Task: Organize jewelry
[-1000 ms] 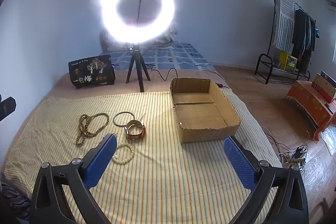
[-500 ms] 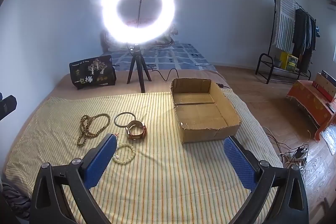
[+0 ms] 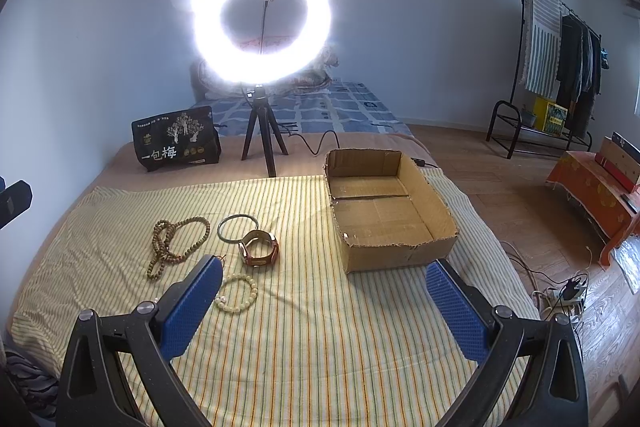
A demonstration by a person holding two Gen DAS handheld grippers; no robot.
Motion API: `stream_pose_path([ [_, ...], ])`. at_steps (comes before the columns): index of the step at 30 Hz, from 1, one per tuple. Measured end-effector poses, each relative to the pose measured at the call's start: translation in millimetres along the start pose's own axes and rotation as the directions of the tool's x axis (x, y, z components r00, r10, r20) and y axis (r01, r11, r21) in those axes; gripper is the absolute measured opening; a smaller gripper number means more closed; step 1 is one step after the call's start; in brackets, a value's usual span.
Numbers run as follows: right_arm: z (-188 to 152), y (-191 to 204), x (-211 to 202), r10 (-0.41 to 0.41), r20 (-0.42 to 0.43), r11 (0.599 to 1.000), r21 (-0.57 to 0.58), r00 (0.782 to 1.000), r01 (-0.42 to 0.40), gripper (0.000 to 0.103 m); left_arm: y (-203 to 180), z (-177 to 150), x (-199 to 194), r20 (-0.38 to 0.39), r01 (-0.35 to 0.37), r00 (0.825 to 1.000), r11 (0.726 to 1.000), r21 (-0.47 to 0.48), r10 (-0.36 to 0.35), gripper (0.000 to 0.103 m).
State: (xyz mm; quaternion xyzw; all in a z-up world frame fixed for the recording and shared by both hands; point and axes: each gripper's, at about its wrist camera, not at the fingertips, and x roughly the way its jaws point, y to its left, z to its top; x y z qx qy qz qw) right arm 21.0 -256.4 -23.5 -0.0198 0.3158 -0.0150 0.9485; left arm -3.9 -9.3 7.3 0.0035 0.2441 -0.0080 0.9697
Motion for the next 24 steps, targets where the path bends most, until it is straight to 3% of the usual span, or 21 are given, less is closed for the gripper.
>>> stream_pose_path([
  [24,-1.5,0.8,0.1,0.007,-0.005,1.0,0.0,1.0,-0.007,0.103,-1.9,2.4,-0.7,0.001,0.003,1.0,1.0,-0.004,-0.003,0.103],
])
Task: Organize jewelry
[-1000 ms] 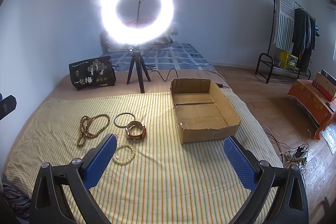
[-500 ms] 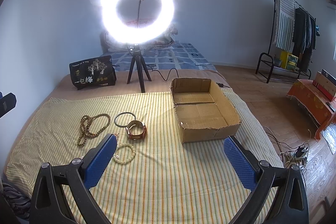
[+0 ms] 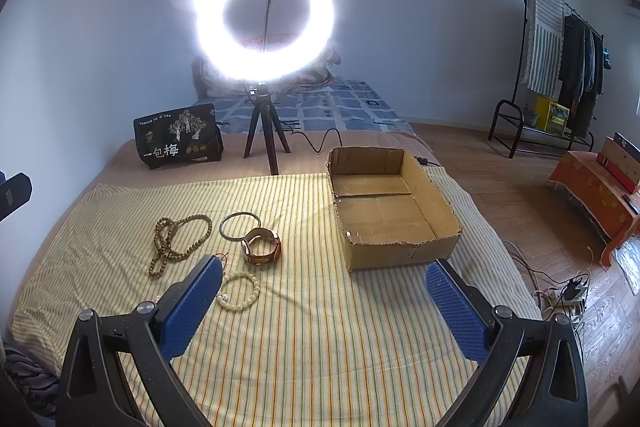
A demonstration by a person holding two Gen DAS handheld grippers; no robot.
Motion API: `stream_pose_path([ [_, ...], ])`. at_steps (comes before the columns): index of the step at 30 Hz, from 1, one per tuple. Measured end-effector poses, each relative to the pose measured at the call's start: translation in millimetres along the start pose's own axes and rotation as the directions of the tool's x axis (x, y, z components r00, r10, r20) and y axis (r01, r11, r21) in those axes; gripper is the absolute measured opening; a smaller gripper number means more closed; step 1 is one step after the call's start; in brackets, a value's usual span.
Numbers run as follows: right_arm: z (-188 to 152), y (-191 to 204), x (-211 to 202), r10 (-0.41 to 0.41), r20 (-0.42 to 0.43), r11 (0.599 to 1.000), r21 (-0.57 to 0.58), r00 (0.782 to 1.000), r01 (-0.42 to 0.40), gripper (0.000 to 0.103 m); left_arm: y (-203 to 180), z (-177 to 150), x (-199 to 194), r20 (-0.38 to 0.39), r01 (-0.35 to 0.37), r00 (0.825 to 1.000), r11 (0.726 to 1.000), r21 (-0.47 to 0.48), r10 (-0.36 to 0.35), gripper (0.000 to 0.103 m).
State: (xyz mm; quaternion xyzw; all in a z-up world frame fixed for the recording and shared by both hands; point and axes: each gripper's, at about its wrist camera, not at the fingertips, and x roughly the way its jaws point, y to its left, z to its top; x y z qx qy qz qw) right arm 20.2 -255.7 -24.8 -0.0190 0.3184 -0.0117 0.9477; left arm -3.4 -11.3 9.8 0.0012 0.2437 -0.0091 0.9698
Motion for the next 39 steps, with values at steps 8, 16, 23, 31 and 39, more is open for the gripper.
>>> stream_pose_path([
  [8,-1,2,2,0.0,-0.006,1.0,-0.001,1.0,0.0,0.103,1,-1,0,0.0,0.0,1.0,1.0,0.0,0.0,0.103],
  [16,-1,2,3,0.002,-0.009,1.0,-0.003,1.0,-0.002,0.103,1,-1,0,0.0,0.001,1.0,1.0,-0.002,-0.001,0.103],
  [23,-1,2,3,0.002,-0.008,1.0,-0.003,1.0,-0.002,0.103,2,-1,0,-0.001,0.001,1.0,1.0,-0.003,-0.001,0.103],
  [31,2,3,6,0.004,-0.019,1.0,0.008,1.0,-0.004,0.103,0,-2,0,-0.005,-0.002,1.0,1.0,-0.004,0.002,0.103],
  [39,12,5,13,0.012,-0.04,1.0,0.01,0.999,-0.012,0.103,-4,-2,11,-0.029,-0.006,1.0,1.0,-0.013,0.005,0.103],
])
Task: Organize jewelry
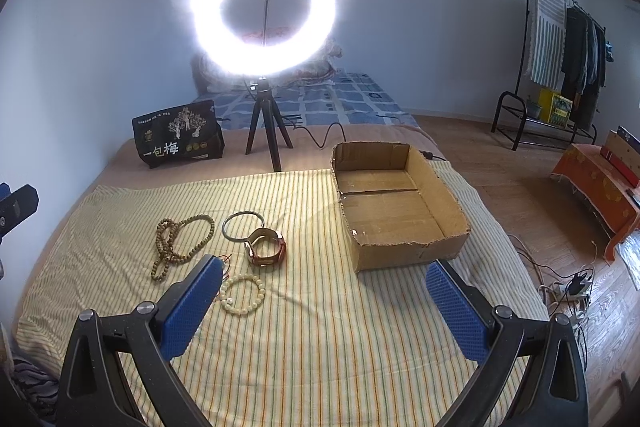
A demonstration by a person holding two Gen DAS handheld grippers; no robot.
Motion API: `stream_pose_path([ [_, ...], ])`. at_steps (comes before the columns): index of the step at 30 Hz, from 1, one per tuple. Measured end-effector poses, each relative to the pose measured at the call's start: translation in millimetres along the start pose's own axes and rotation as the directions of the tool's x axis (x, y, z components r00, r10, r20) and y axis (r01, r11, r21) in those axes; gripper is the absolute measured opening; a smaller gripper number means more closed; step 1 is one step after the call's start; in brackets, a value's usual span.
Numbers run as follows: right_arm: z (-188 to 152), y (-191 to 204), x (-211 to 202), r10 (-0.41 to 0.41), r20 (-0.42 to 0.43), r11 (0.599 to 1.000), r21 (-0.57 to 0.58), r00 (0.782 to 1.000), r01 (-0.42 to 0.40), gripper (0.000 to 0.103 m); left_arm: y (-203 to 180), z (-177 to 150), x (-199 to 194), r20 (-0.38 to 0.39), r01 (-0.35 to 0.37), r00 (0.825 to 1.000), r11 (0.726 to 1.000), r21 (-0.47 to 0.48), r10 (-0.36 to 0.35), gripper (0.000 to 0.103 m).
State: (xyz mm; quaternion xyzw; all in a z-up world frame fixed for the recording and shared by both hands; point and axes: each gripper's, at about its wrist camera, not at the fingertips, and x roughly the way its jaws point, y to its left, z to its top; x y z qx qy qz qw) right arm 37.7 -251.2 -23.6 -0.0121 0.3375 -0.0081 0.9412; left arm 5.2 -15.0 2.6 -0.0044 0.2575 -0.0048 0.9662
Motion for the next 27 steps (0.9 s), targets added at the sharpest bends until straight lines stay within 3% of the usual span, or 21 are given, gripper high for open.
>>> stream_pose_path([
  [6,2,1,13,-0.02,-0.029,0.999,-0.03,0.999,0.02,0.103,26,6,20,-0.06,0.002,0.998,0.999,-0.035,-0.004,0.103],
  [9,2,0,22,-0.015,-0.062,0.999,-0.041,0.998,0.012,0.103,40,7,34,-0.099,-0.03,0.995,0.999,-0.031,0.027,0.103],
  [15,7,5,32,0.063,-0.091,0.993,-0.089,0.994,-0.071,0.103,58,10,58,-0.159,-0.041,0.987,0.999,-0.024,0.037,0.103],
  [19,9,10,47,0.062,-0.123,0.981,-0.177,0.991,-0.083,0.103,64,16,75,-0.187,-0.043,0.982,0.999,-0.021,0.038,0.103],
  [23,11,11,80,0.146,-0.244,0.974,-0.135,0.959,-0.183,0.092,64,18,96,-0.251,-0.05,0.967,0.998,-0.026,0.042,0.103],
  [27,7,19,107,0.186,-0.322,0.965,-0.117,0.928,-0.234,0.089,71,18,127,-0.334,-0.049,0.942,0.998,-0.048,0.03,0.103],
])
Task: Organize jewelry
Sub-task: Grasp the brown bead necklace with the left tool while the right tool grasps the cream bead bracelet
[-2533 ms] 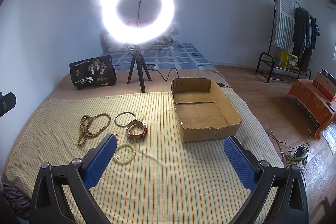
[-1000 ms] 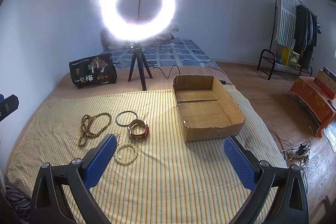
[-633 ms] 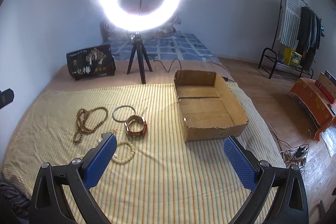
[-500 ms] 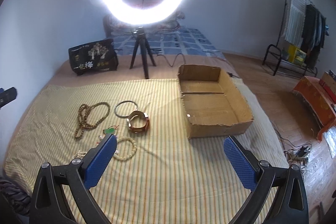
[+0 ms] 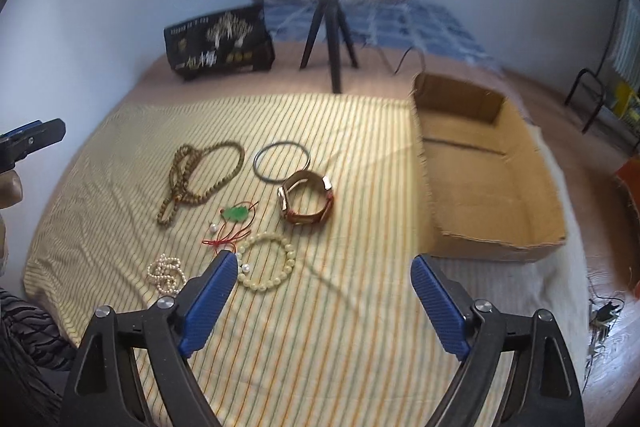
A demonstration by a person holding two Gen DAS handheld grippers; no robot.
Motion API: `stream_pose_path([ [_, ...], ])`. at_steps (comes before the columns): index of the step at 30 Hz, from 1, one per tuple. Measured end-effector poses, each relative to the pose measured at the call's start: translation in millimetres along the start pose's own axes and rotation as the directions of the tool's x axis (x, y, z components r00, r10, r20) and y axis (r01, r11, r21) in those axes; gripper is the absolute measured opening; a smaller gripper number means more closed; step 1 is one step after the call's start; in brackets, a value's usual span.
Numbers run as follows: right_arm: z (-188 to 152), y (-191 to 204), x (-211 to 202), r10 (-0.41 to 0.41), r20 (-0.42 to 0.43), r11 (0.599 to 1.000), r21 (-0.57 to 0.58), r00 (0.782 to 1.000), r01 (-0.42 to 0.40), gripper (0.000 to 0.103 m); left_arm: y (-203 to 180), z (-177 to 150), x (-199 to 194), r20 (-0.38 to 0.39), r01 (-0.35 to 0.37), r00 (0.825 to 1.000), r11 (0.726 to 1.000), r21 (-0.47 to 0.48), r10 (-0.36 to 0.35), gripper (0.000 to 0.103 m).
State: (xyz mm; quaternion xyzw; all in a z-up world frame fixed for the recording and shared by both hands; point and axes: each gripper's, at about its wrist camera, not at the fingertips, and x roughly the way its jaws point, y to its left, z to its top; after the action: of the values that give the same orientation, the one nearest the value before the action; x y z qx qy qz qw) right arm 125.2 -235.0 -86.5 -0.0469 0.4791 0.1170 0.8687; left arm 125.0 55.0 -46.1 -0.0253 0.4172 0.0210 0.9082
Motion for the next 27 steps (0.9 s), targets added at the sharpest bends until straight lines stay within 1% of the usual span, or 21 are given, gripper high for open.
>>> stream_pose_path([
  [4,3,6,20,0.019,-0.034,0.999,-0.028,0.999,-0.02,0.086,5,7,32,-0.078,0.004,0.997,0.999,-0.042,-0.008,0.103],
  [6,4,9,29,0.032,-0.05,0.999,-0.043,0.998,-0.034,0.083,3,9,46,-0.111,0.023,0.993,0.998,-0.056,-0.029,0.103],
  [7,4,9,33,0.034,-0.059,0.998,-0.045,0.998,-0.037,0.079,1,9,57,-0.135,0.036,0.99,0.997,-0.066,-0.045,0.102],
  [8,5,9,38,0.035,-0.069,0.998,-0.045,0.997,-0.038,0.078,-2,9,65,-0.152,0.046,0.987,0.996,-0.071,-0.057,0.099],
  [9,6,9,43,0.038,-0.079,0.998,-0.041,0.996,-0.041,0.078,-5,8,75,-0.178,0.059,0.981,0.995,-0.078,-0.072,0.098],
  [10,6,8,48,0.041,-0.09,0.998,-0.037,0.995,-0.044,0.075,-8,6,87,-0.211,0.067,0.974,0.994,-0.092,-0.085,0.093],
  [11,6,7,52,0.045,-0.099,0.998,-0.034,0.994,-0.049,0.07,-9,4,99,-0.249,0.072,0.963,0.991,-0.116,-0.099,0.086],
  [13,8,7,61,0.06,-0.121,0.998,-0.029,0.991,-0.064,0.067,-13,1,120,-0.314,0.075,0.942,0.985,-0.155,-0.121,0.079],
  [14,8,7,64,0.068,-0.127,0.997,-0.026,0.99,-0.072,0.067,-14,-1,127,-0.329,0.071,0.936,0.983,-0.169,-0.124,0.078],
  [18,8,12,77,0.123,-0.154,0.992,-0.022,0.98,-0.127,0.063,-18,-3,147,-0.358,0.051,0.926,0.981,-0.186,-0.117,0.078],
  [20,8,14,83,0.123,-0.17,0.991,-0.028,0.978,-0.13,0.058,-20,-4,153,-0.356,0.048,0.928,0.981,-0.19,-0.115,0.074],
  [24,5,12,99,0.144,-0.22,0.989,-0.005,0.965,-0.149,0.051,-18,-5,168,-0.373,0.035,0.921,0.979,-0.202,-0.11,0.072],
  [27,4,13,108,0.146,-0.24,0.989,-0.001,0.96,-0.15,0.049,-15,-8,181,-0.396,0.033,0.91,0.972,-0.235,-0.126,0.069],
])
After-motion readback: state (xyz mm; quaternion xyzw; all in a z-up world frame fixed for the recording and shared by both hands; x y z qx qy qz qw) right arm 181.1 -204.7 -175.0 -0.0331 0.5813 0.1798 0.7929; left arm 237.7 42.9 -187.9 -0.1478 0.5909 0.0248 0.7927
